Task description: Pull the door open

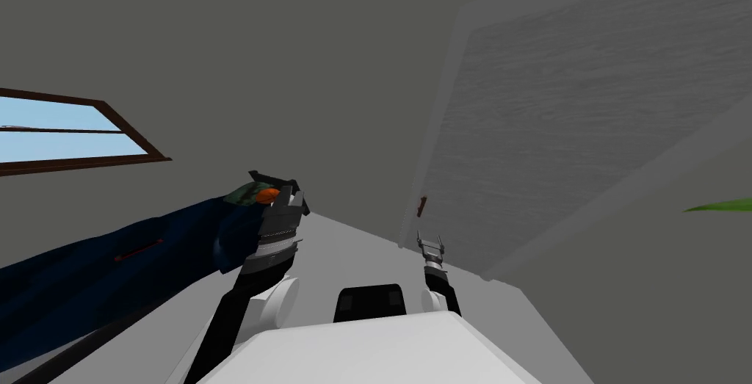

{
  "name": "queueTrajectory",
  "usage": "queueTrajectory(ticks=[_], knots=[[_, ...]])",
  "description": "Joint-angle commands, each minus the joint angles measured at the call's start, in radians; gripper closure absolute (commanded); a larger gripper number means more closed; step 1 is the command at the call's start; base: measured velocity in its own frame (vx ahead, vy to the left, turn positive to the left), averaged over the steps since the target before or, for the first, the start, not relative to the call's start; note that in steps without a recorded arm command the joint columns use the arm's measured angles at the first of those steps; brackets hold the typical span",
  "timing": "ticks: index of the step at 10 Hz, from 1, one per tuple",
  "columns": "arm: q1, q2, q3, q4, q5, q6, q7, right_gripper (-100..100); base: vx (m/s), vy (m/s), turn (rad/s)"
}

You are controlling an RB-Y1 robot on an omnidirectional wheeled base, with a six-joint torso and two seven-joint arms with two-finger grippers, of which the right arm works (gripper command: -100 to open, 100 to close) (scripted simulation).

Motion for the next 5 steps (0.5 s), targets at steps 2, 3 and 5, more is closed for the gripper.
queueTrajectory(ticks=[2,3,5], knots=[[-0.013,-0.002,0.002,0.056,-0.031,-0.025,-0.056,-100,0.058,-0.093,0.143],[-0.016,-0.003,0.003,0.07,-0.039,-0.031,-0.071,-100,0.059,-0.107,0.175],[-0.024,-0.004,0.004,0.105,-0.061,-0.046,-0.109,-100,0.067,-0.098,0.174]])
